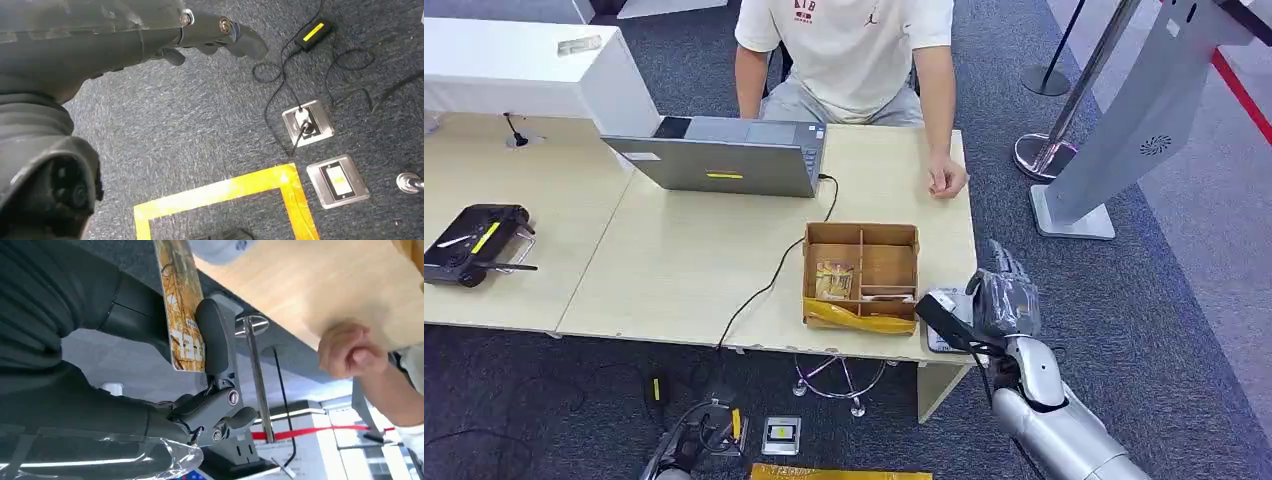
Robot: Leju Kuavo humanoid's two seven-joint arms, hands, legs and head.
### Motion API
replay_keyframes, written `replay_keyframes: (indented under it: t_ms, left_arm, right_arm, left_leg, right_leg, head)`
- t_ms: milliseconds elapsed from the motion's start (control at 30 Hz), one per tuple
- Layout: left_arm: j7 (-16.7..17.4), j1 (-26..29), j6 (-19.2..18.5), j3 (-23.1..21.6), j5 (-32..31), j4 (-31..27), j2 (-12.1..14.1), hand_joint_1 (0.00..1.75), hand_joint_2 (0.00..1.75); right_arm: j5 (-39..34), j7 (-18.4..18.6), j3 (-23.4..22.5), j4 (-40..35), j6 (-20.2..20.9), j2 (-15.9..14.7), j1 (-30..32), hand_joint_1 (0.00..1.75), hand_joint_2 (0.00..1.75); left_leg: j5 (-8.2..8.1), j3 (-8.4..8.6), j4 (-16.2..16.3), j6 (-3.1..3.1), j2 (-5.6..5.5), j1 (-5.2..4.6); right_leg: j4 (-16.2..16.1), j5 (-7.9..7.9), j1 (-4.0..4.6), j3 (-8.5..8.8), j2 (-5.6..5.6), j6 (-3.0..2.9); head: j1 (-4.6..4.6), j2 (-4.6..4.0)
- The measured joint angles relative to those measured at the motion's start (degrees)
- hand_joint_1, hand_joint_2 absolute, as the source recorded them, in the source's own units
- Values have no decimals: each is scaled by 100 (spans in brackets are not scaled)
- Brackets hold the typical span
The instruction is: Pass the card to the sensor for recognition and then transmit it.
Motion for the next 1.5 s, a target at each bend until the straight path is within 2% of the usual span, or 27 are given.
replay_keyframes:
  t_ms: [300, 600, 800, 933, 1167, 1500]
  left_arm:
    - [-20, -72, -9, 0, -13, 4, -15, 0, 0]
    - [-26, -116, -79, 0, -123, 17, -39, 0, 0]
    - [33, -269, -216, 0, -426, 48, -90, 0, 0]
    - [39, -308, -247, 0, -485, 50, -122, 0, 0]
    - [59, -338, -264, 0, -671, 50, -192, 0, 0]
    - [103, -384, -280, 0, -758, 50, -208, 0, 0]
  right_arm:
    - [170, 66, -194, -385, 35, -81, -724, 175, 175]
    - [183, 46, -315, -452, 59, -83, -1106, 175, 175]
    - [315, 24, -284, -431, 693, -59, -1736, 175, 175]
    - [428, -140, -184, -145, 971, 157, -2209, 175, 175]
    - [459, -267, -4, 561, 848, 520, -2706, 175, 175]
    - [465, -240, 149, 1205, 912, 804, -2979, 175, 175]
  left_leg:
    - [1, 1, 1, 1, 9, 0]
    - [1, -2, 0, 0, 8, 0]
    - [2, -5, 0, 0, 8, 0]
    - [4, -10, 0, 0, 8, 0]
    - [4, -15, 0, 0, 3, 1]
    - [4, -14, 1, 0, 4, 0]
  right_leg:
    - [1, 1, 0, -1, 2, 1]
    - [1, 1, 0, -2, 1, 1]
    - [2, 5, 0, -1, 0, 0]
    - [7, 6, 1, -7, 3, -1]
    - [6, 5, 2, -10, -3, -1]
    - [5, 6, 1, -10, -2, -1]
  head:
    - [2, 0]
    - [2, 0]
    - [2, 0]
    - [0, 0]
    - [2, 0]
    - [0, 0]
